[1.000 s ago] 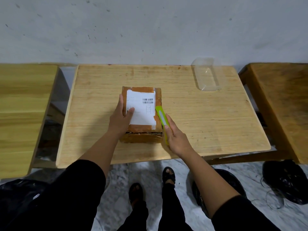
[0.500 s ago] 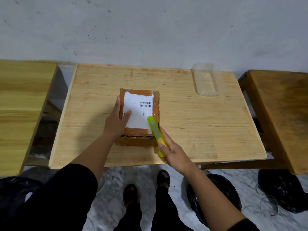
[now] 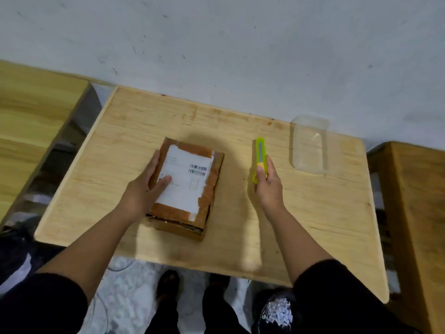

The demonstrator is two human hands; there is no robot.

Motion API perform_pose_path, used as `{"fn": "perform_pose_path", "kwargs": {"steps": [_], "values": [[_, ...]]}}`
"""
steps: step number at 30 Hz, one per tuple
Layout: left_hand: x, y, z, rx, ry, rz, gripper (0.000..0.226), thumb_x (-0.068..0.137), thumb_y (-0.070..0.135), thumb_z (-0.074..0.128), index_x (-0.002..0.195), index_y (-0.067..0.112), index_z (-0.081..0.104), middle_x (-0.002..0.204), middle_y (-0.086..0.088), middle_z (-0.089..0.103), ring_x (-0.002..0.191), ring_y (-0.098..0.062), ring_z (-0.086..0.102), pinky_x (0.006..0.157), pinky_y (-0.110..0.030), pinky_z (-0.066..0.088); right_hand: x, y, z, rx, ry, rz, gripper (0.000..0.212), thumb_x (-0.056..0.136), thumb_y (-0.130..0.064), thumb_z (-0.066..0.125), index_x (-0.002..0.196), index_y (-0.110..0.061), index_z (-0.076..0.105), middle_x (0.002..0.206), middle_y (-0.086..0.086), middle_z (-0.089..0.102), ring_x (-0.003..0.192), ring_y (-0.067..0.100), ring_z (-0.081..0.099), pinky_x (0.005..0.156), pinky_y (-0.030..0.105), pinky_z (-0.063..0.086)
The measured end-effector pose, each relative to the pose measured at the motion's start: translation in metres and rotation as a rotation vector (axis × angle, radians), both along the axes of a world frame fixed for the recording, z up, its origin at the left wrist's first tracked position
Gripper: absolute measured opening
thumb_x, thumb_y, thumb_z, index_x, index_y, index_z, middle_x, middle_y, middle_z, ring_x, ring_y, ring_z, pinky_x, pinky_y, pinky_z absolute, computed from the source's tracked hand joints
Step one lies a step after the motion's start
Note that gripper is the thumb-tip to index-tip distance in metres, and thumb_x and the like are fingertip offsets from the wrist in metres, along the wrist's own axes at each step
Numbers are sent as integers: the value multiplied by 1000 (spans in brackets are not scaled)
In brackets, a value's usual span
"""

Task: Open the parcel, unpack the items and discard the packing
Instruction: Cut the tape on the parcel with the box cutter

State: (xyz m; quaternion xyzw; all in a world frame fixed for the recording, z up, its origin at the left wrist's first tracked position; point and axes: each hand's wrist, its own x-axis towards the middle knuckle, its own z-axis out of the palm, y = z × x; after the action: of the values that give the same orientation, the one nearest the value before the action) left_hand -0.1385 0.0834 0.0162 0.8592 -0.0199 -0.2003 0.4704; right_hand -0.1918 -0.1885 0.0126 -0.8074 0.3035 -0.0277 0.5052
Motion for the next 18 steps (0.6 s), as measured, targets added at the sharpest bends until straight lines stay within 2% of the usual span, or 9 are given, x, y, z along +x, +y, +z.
{"fn": "perform_pose_path", "kwargs": {"steps": [3, 6, 9, 12, 15, 17, 18], "values": [[-2, -3, 4, 0, 8, 14, 67, 89, 44, 49, 141, 49, 8, 130, 20, 39, 107, -8, 48, 70, -10, 39, 30, -22, -13, -60, 57, 22, 47, 100, -25, 34, 144, -14, 25, 150, 10, 32, 136, 25, 33, 106, 27, 26], [-3, -4, 6, 18, 13, 35, 66, 89, 41, 51, 140, 51, 10, 131, 26, 36, 110, -3, 45, 70, -5, 38, 50, -36, -24, -87, 74, 27, 48, 99, -31, 32, 144, -16, 26, 147, 12, 37, 127, 33, 44, 105, 36, 34], [-4, -5, 8, 29, 28, 51, 65, 90, 40, 51, 140, 52, 11, 128, 22, 42, 96, -1, 54, 61, -4, 42, 65, -45, -26, -141, 119, 44, 47, 100, -34, 31, 144, -19, 26, 143, 13, 43, 124, 33, 45, 98, 34, 34], [-5, -7, 12, 59, 13, 48, 65, 89, 43, 51, 139, 54, 12, 124, 20, 47, 85, 2, 57, 54, -6, 43, 72, -48, -23, -154, 194, 72, 50, 98, -39, 33, 145, -21, 25, 140, 15, 47, 126, 32, 43, 98, 33, 33], [-8, -8, 14, 84, -31, 65, 64, 87, 44, 53, 140, 51, 18, 124, 18, 50, 90, -2, 58, 66, -14, 47, 70, -44, -20, -135, 216, 64, 56, 97, -42, 36, 146, -20, 20, 145, 12, 42, 131, 31, 38, 104, 33, 29], [-11, -9, 16, 125, -97, 87, 62, 87, 43, 55, 141, 43, 24, 124, 15, 50, 100, -8, 57, 79, -23, 48, 66, -34, -14, -167, 174, 118, 53, 96, -40, 38, 144, -20, 28, 141, 12, 46, 127, 31, 43, 103, 33, 31], [-14, -10, 17, 150, -144, 99, 61, 87, 42, 55, 141, 38, 28, 126, 12, 50, 106, -8, 53, 84, -23, 45, 64, -28, -11, -175, 135, 180, 49, 96, -40, 40, 141, -21, 35, 137, 13, 51, 121, 29, 48, 100, 32, 33]]}}
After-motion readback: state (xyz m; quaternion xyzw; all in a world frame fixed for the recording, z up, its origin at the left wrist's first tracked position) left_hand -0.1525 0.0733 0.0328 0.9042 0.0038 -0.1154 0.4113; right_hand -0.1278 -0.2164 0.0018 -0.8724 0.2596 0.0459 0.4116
